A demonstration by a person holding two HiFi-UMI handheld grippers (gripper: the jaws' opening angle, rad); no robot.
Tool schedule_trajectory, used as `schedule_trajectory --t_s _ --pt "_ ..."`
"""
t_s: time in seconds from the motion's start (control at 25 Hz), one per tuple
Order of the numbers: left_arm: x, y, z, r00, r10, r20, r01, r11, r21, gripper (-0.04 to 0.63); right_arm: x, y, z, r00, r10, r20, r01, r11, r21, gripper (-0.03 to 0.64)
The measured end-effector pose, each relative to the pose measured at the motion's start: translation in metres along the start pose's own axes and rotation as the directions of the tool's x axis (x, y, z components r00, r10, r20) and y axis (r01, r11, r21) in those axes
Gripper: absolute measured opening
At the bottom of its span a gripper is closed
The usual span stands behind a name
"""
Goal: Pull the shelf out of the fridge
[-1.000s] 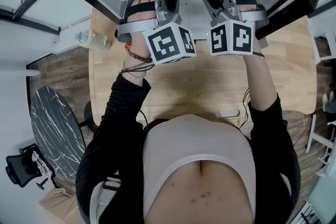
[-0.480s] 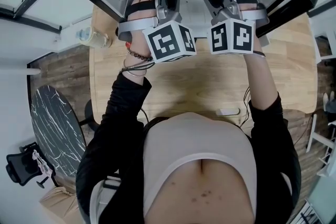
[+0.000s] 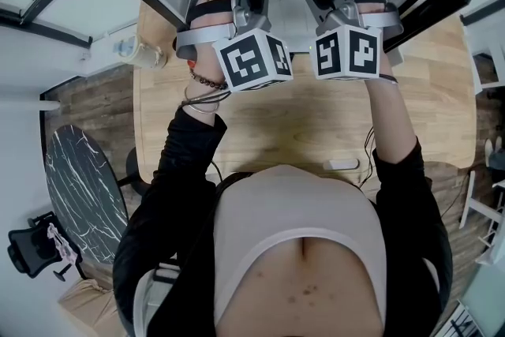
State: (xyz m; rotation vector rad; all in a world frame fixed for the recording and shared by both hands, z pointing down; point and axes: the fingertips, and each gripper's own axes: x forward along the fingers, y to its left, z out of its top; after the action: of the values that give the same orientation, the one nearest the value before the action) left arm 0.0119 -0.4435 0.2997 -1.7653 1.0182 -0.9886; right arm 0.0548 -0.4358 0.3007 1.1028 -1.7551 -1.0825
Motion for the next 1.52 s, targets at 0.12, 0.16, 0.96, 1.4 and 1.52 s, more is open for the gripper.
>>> schedule_trajectory --t_s 0.12,0.16,0.96,1.4,1.52 --pt "-0.0004 -0.0006 0.0 1.0 -0.002 -0.001 0.002 1.0 -0.003 0.078 -0.0007 0.0006 0.0002 1.0 0.004 0.001 -0.004 1.0 0.001 0.084" --pt "-0.0003 -0.0007 0.0 1.0 -0.003 0.0 0.003 1.0 -0.003 0.078 -0.0008 0.0006 0.0003 1.0 0.005 0.001 -0.005 1.0 0.002 0.084" --pt "-0.0043 -0.0028 0.0019 1.0 -0.007 0.013 0.007 1.0 -0.006 0.078 -0.0056 0.0021 0.0009 1.0 0.006 0.005 -0.006 1.0 0.004 0.084" --pt "-0.0064 -0.0032 0.0016 1.0 -0.006 0.02 0.006 1.0 -0.016 0.08 -0.0068 0.0028 0.0021 1.0 0.004 -0.002 -0.004 1.0 0.005 0.084" --pt "-0.0097 -0.0037 0.0022 1.0 0.001 0.021 0.0 1.0 -0.011 0.078 -0.0096 0.0035 0.003 1.0 0.0 -0.002 0.0 1.0 0.003 0.084"
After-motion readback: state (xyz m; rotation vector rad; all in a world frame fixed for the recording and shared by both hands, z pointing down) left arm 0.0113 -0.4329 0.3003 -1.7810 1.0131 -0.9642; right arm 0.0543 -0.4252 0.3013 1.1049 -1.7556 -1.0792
